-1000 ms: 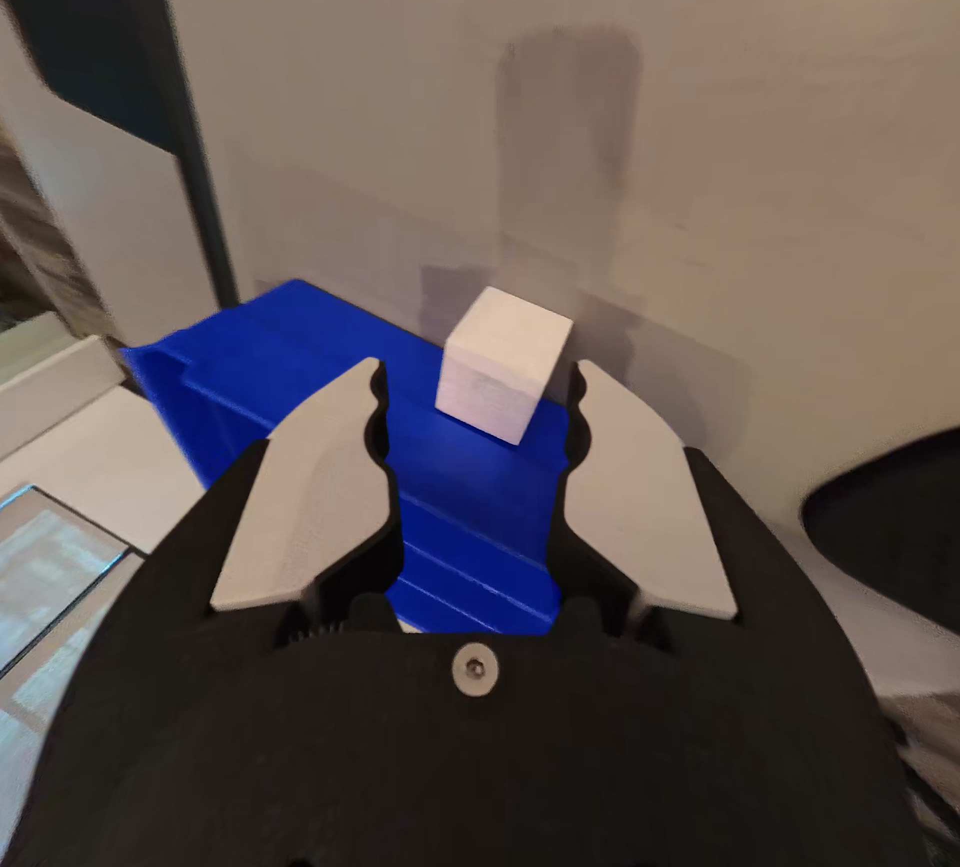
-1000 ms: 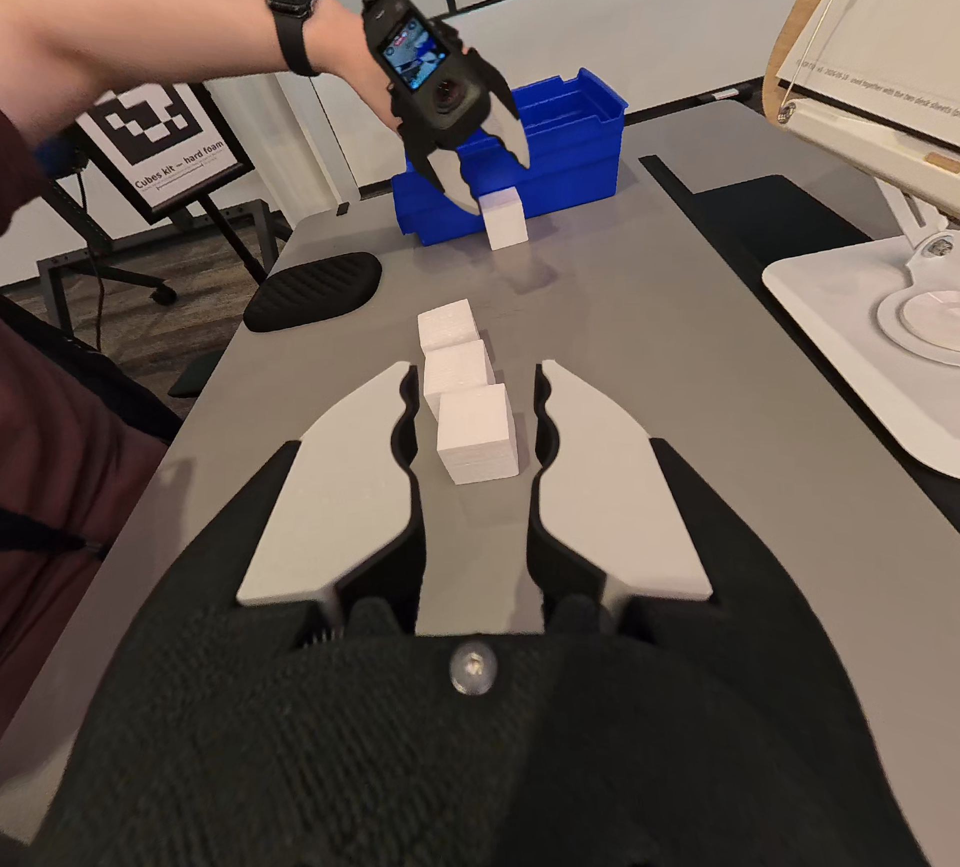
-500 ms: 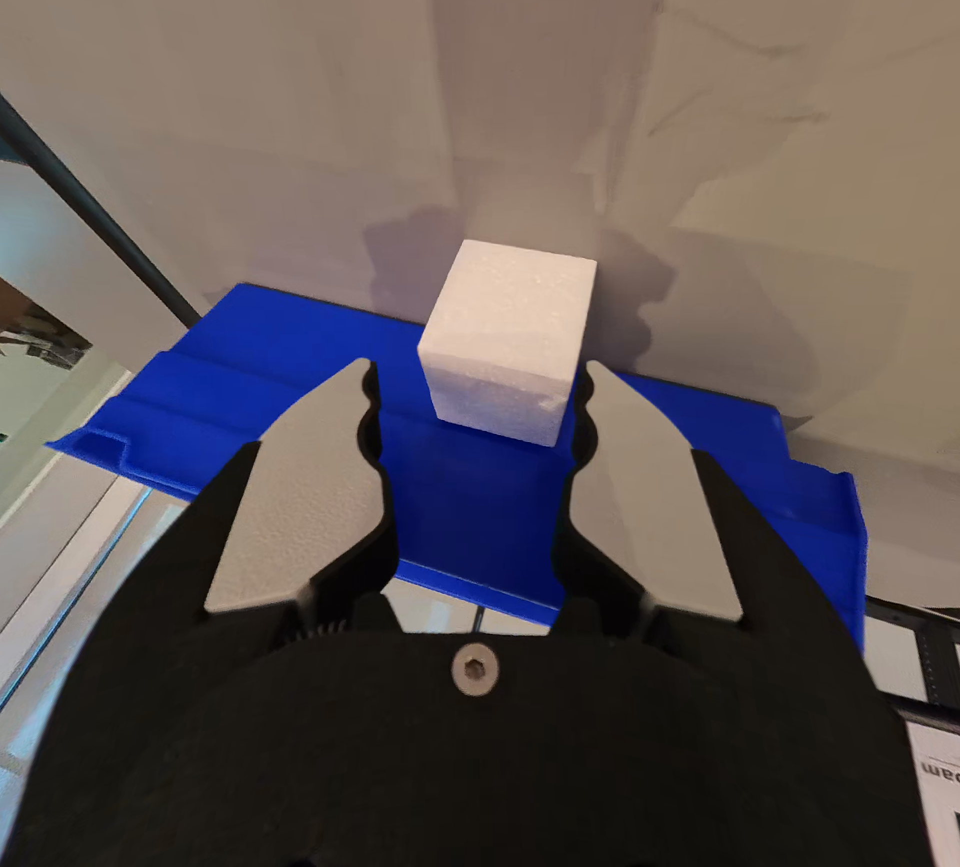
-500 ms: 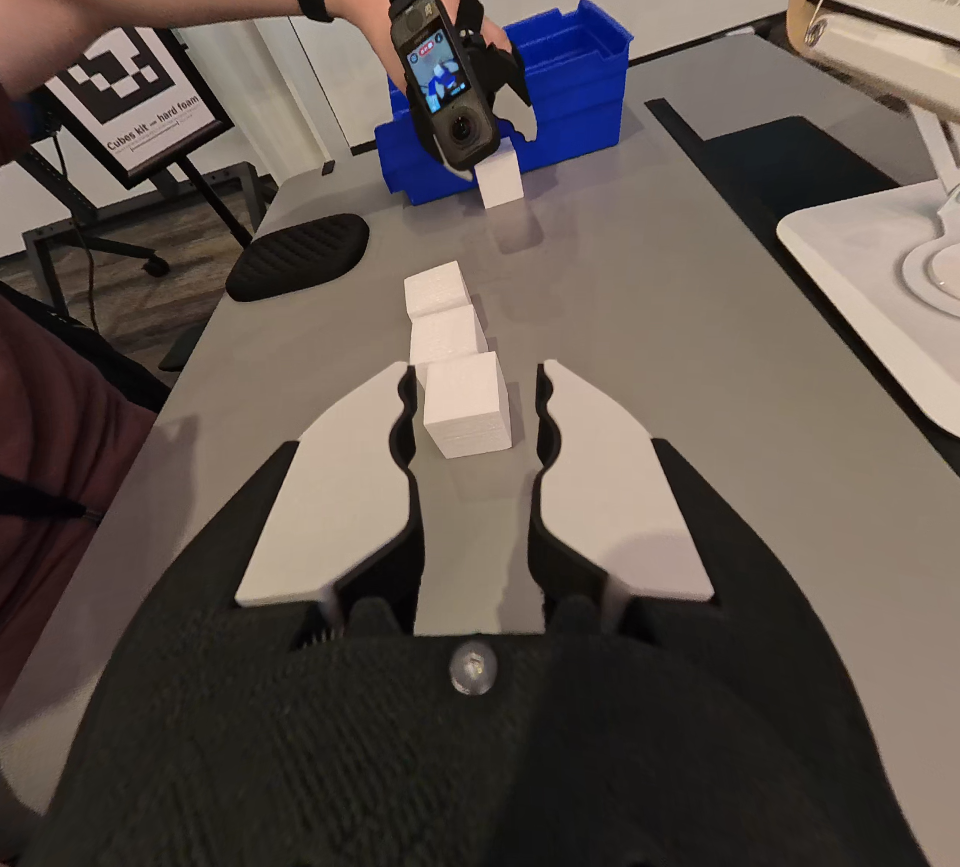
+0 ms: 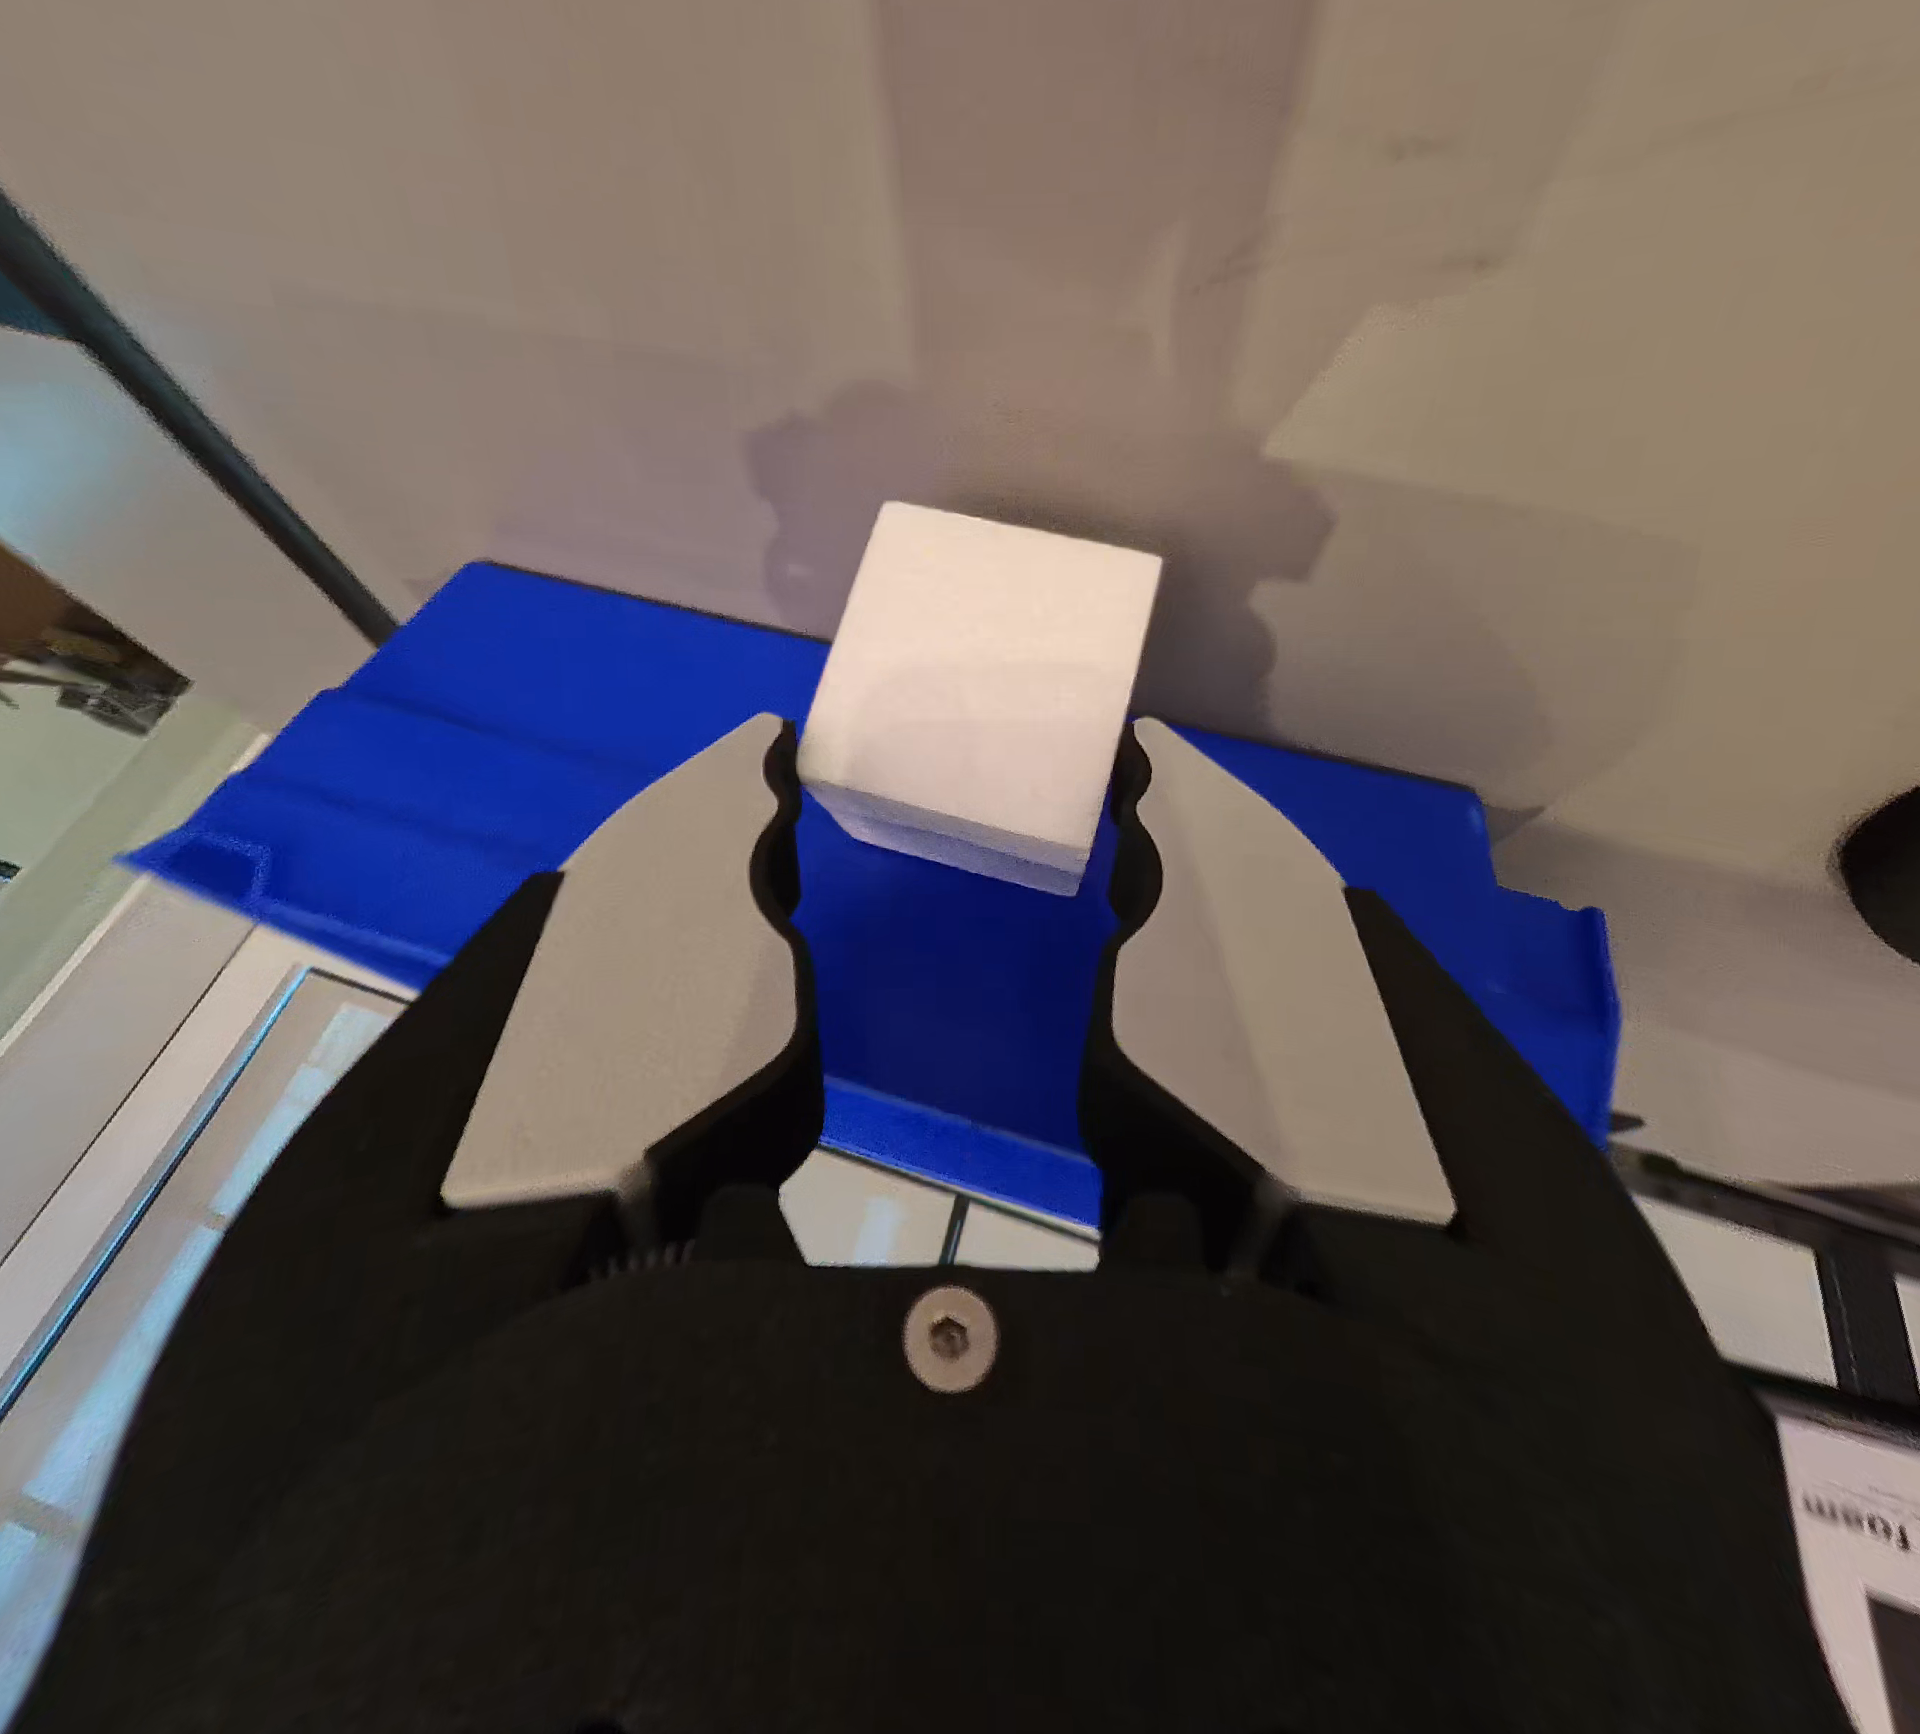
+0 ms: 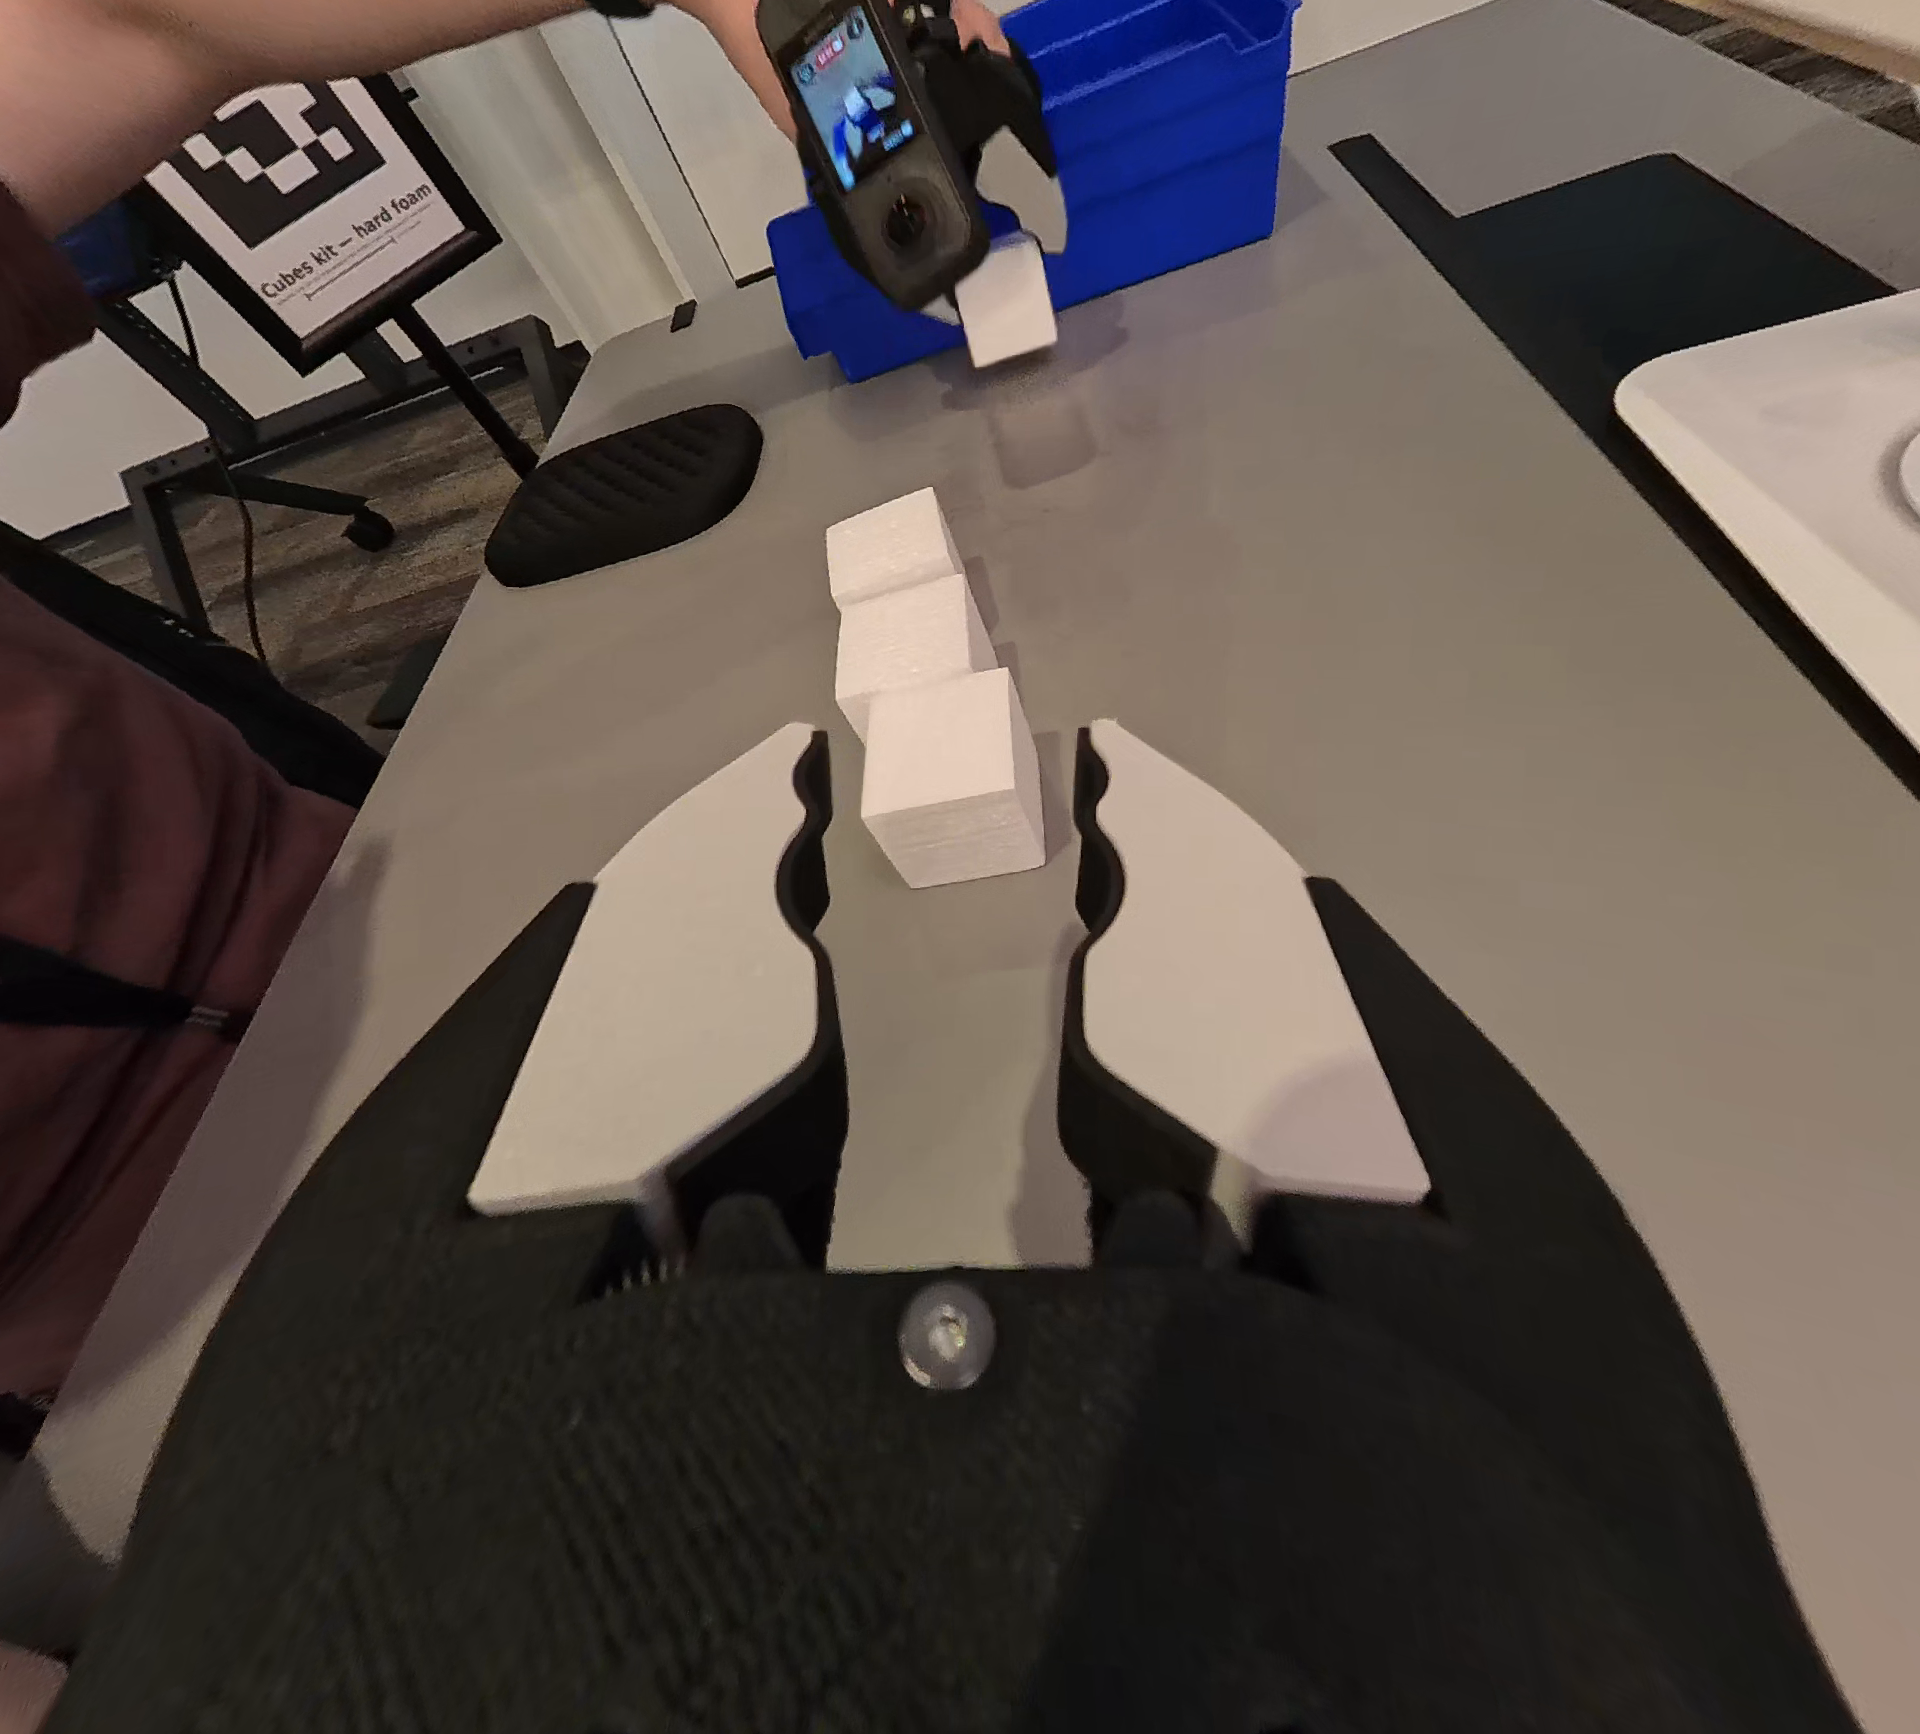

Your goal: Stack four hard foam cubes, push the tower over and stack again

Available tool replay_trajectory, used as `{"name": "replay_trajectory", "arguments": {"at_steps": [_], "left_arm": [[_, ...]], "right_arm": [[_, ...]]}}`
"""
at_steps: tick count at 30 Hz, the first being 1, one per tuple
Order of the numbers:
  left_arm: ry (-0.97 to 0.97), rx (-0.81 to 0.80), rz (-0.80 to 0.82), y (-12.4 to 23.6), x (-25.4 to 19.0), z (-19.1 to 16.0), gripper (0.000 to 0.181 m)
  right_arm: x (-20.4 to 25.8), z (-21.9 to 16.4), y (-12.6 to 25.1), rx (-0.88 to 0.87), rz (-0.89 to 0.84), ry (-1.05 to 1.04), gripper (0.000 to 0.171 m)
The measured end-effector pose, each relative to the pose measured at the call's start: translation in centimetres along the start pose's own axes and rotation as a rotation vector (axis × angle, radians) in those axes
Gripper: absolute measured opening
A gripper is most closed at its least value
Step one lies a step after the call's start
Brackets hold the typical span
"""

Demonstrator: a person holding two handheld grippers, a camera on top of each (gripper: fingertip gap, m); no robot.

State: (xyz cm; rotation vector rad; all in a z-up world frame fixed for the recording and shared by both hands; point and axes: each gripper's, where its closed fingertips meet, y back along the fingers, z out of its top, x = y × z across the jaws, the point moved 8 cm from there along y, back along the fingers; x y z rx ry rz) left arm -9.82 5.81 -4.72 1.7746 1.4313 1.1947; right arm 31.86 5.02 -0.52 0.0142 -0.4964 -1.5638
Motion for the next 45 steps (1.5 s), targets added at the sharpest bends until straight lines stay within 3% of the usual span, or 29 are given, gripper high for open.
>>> {"name": "replay_trajectory", "arguments": {"at_steps": [4, 10, 12, 15, 20, 27, 32, 36, 38, 45], "left_arm": [[0.147, -0.237, 0.091, 4.0, 0.3, -0.1, 0.058], [0.444, -0.979, 0.075, 11.2, -2.3, 0.4, 0.058], [0.492, -1.207, 0.025, 12.1, -3.9, 1.1, 0.058], [0.495, -1.374, -0.009, 11.5, -5.6, 3.0, 0.058], [0.446, -1.403, -0.045, 9.0, -6.2, 5.7, 0.058], [0.396, -1.41, -0.091, 8.4, -5.8, 6.9, 0.058], [0.395, -1.421, -0.067, 9.1, -5.8, 7.5, 0.058], [0.397, -1.406, -0.063, 8.9, -6.0, 7.6, 0.058], [0.4, -1.4, -0.063, 8.7, -6.1, 7.6, 0.058], [0.396, -1.389, -0.061, 8.6, -6.5, 7.5, 0.058]], "right_arm": [[0.0, -0.4, -0.3, 0.024, 0.024, -0.007, 0.046], [-0.3, -1.4, -2.1, 0.067, 0.048, -0.018, 0.047], [-0.3, -1.5, -2.9, 0.06, 0.058, -0.013, 0.047], [0.0, -1.7, -4.1, 0.07, 0.065, -0.002, 0.052], [0.6, -2.4, -6.0, 0.143, -0.102, 0.067, 0.078], [2.9, -3.2, -7.3, 0.118, -0.224, 0.21, 0.082], [2.8, -4.6, -9.1, 0.196, -0.251, 0.237, 0.082], [2.2, -5.9, -9.9, 0.244, -0.238, 0.196, 0.072], [2.3, -6.2, -9.8, 0.258, -0.219, 0.198, 0.057], [2.4, -4.4, -7.4, 0.176, -0.25, 0.182, 0.057]]}}
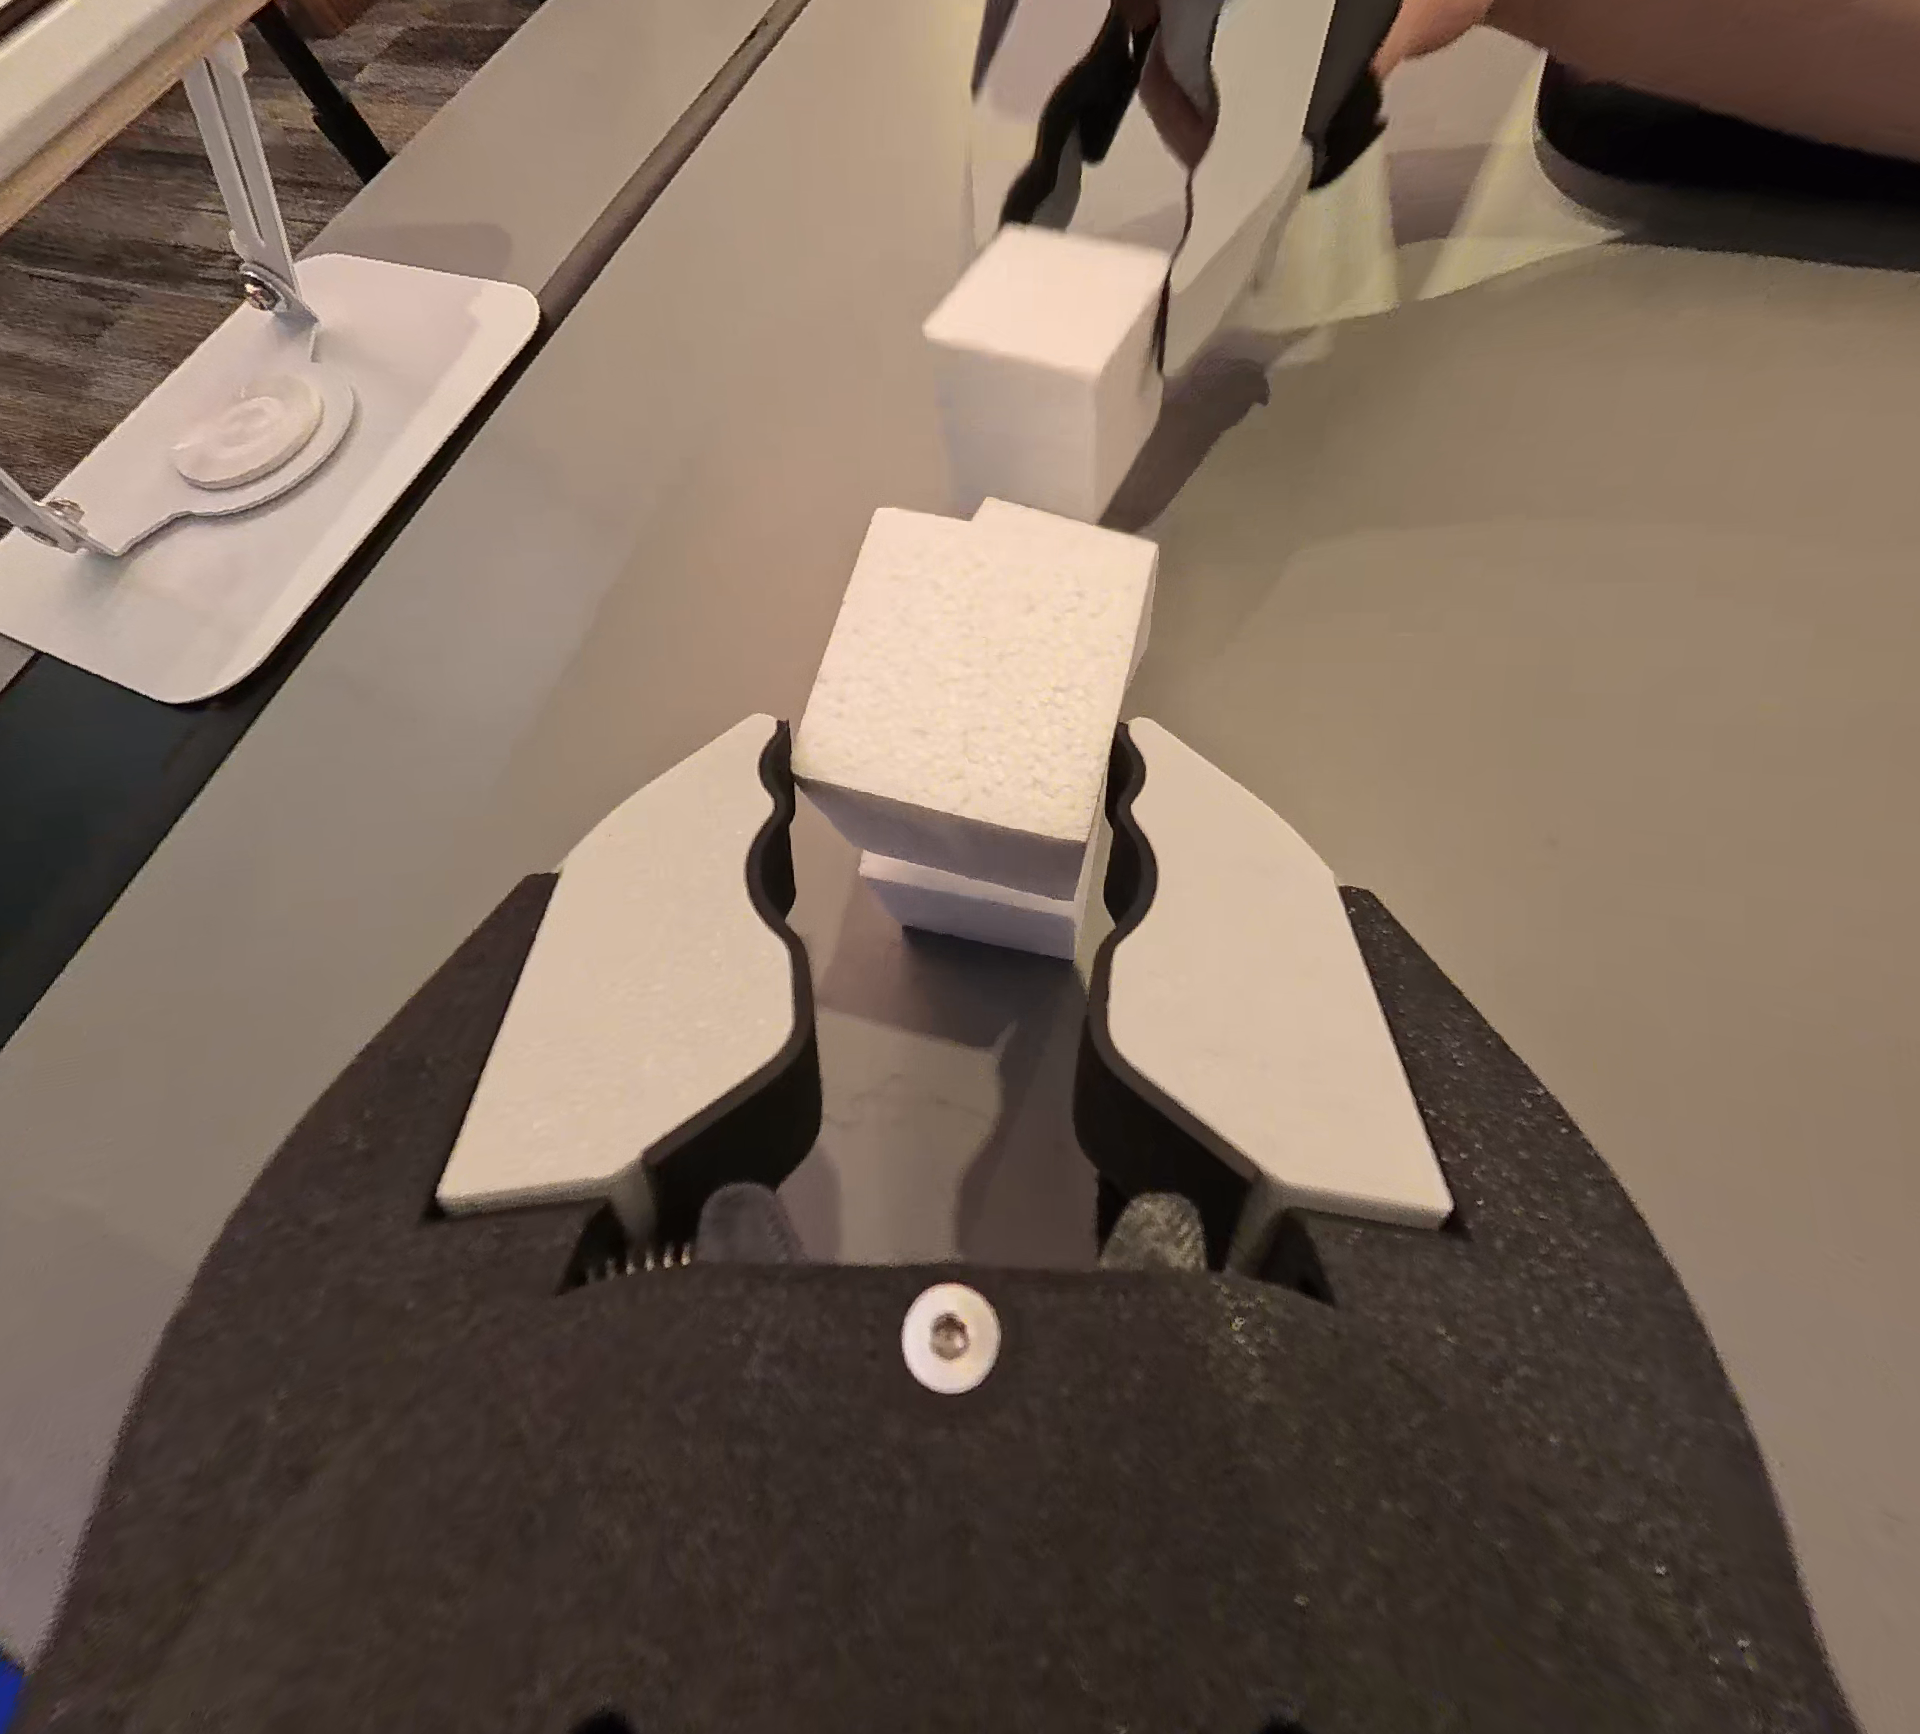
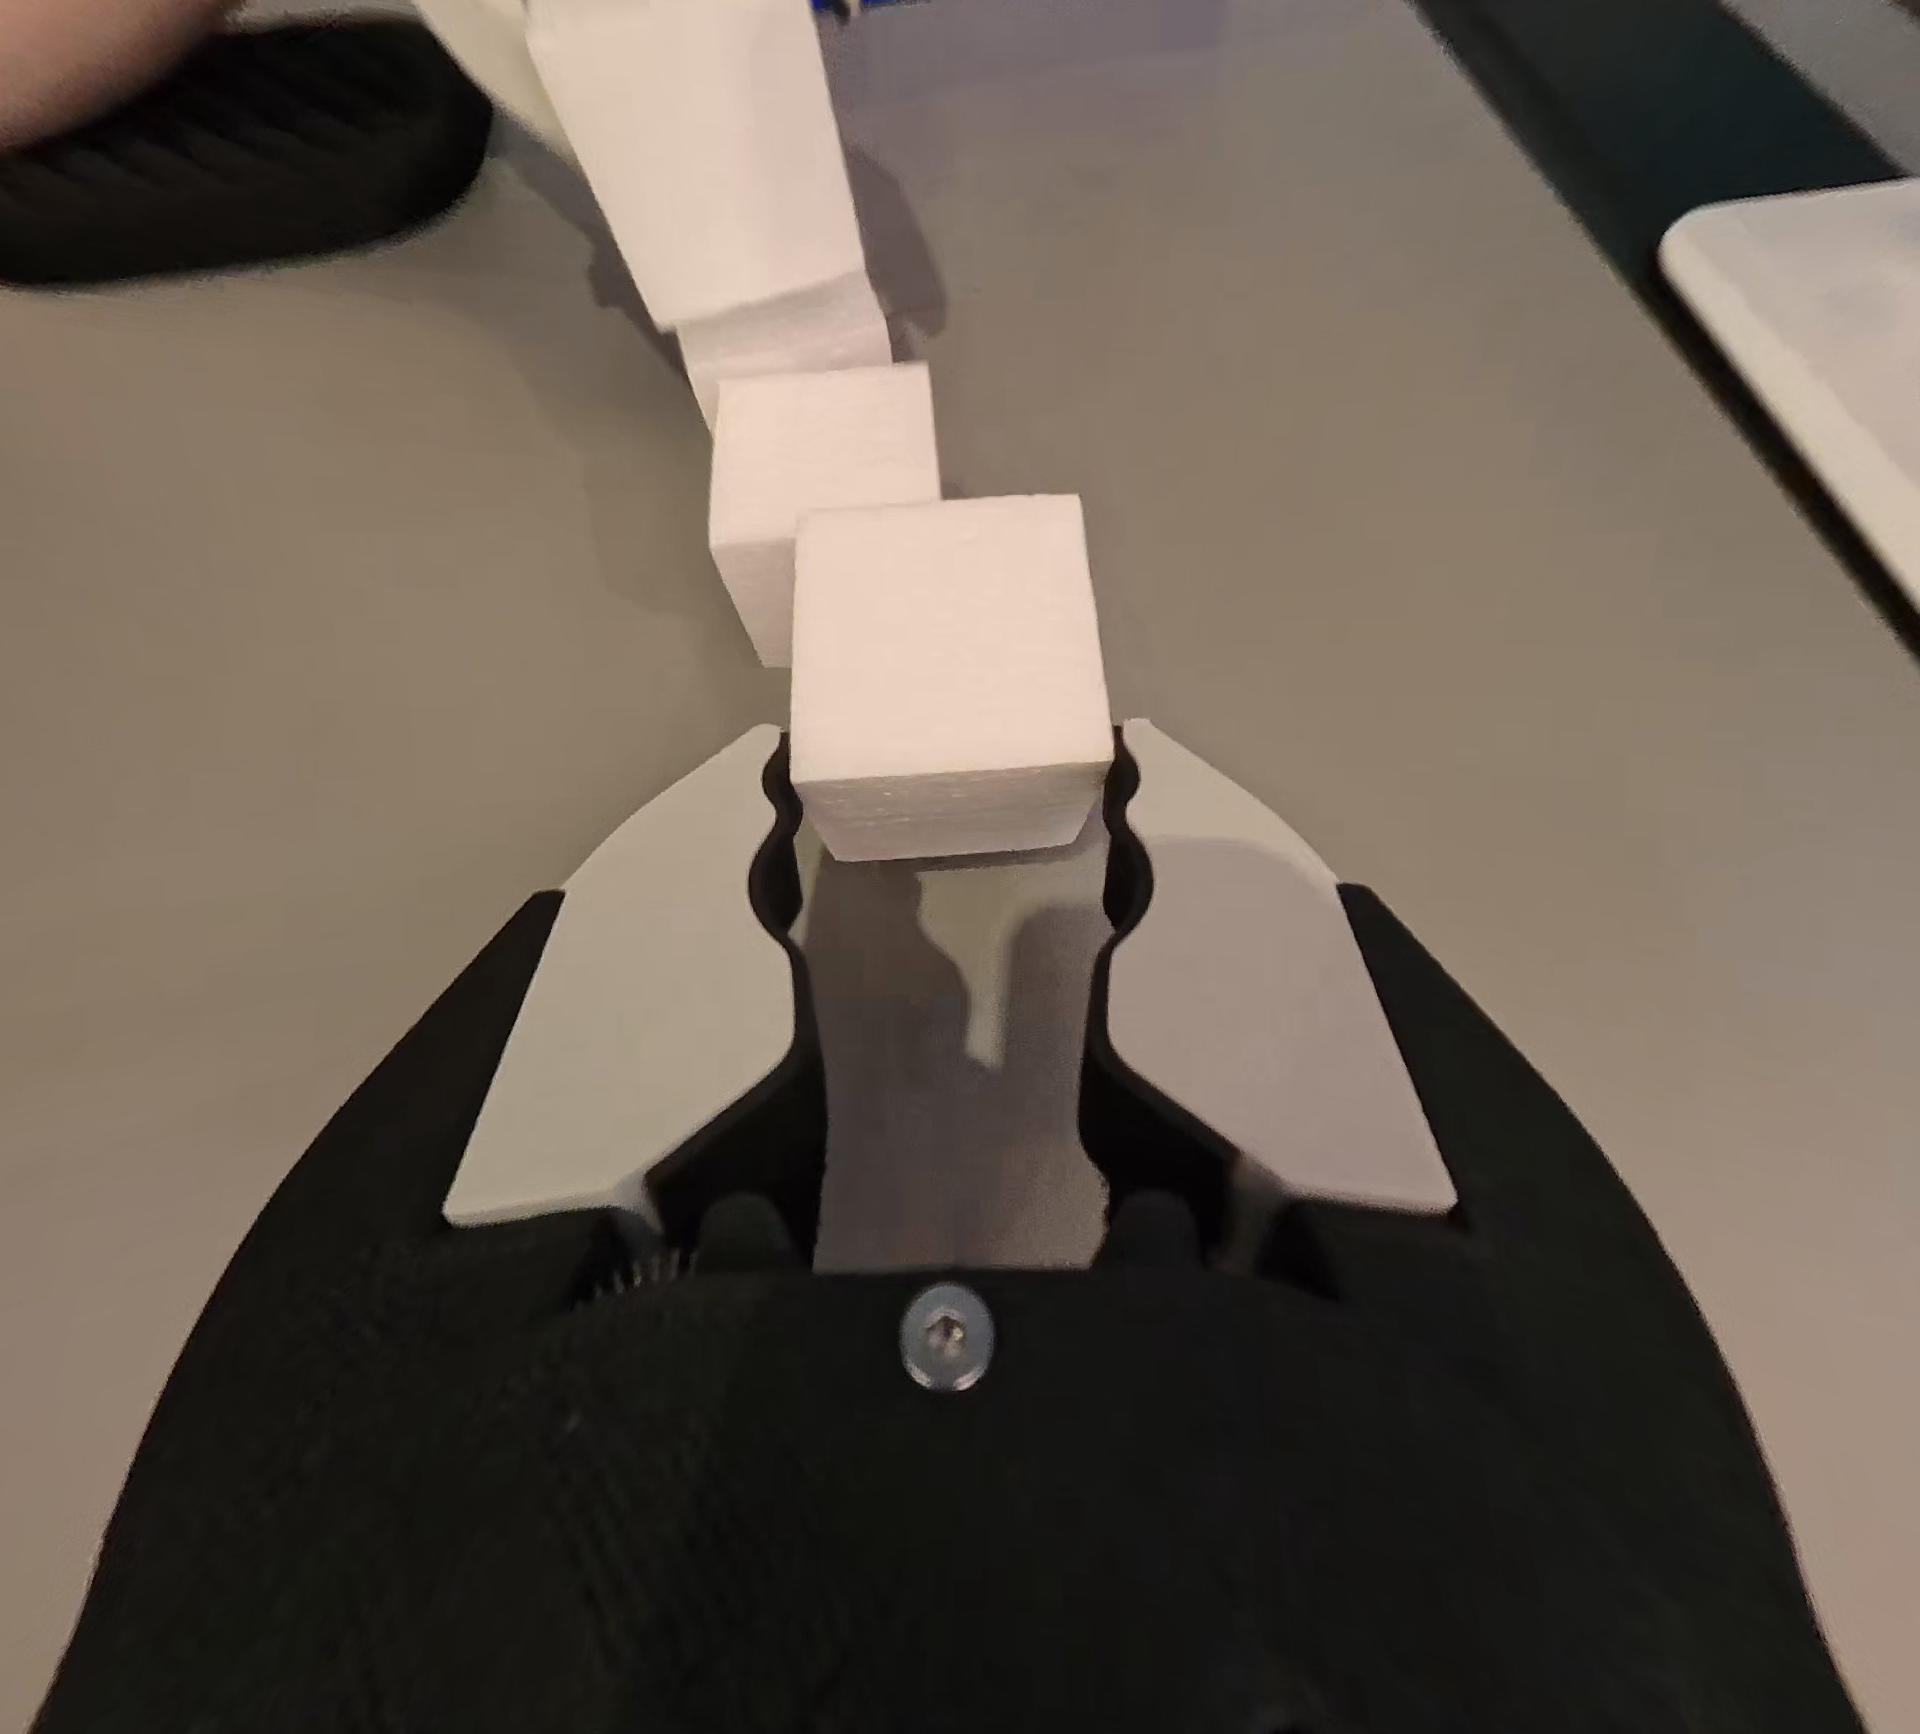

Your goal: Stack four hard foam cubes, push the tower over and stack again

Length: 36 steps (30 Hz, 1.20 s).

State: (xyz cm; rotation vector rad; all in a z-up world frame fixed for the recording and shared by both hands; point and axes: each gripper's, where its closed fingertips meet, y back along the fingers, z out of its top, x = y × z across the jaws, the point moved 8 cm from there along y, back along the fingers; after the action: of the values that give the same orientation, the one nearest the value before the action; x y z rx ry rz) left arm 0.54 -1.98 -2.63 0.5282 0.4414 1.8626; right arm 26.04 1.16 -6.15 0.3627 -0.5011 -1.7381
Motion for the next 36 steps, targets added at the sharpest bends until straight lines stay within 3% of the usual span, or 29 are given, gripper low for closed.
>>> {"name": "replay_trajectory", "arguments": {"at_steps": [9, 24, 29, 36], "left_arm": [[-0.017, 0.049, 0.008, -0.5, 0.2, 0.0, 0.058], [-0.011, 0.057, 0.01, -1.0, 0.3, -0.5, 0.059], [0.004, 0.009, 0.034, -0.5, 0.4, 0.0, 0.097], [0.025, -0.022, 0.065, 2.4, -0.1, -0.9, 0.1]], "right_arm": [[1.6, 8.1, 3.8, -0.224, -0.03, 0.046, 0.057], [2.2, 11.6, 0.6, -0.183, 0.042, 0.13, 0.057], [2.7, 12.3, -0.7, -0.195, 0.079, 0.14, 0.057], [3.0, 12.9, -4.4, -0.061, 0.164, 0.116, 0.057]]}}
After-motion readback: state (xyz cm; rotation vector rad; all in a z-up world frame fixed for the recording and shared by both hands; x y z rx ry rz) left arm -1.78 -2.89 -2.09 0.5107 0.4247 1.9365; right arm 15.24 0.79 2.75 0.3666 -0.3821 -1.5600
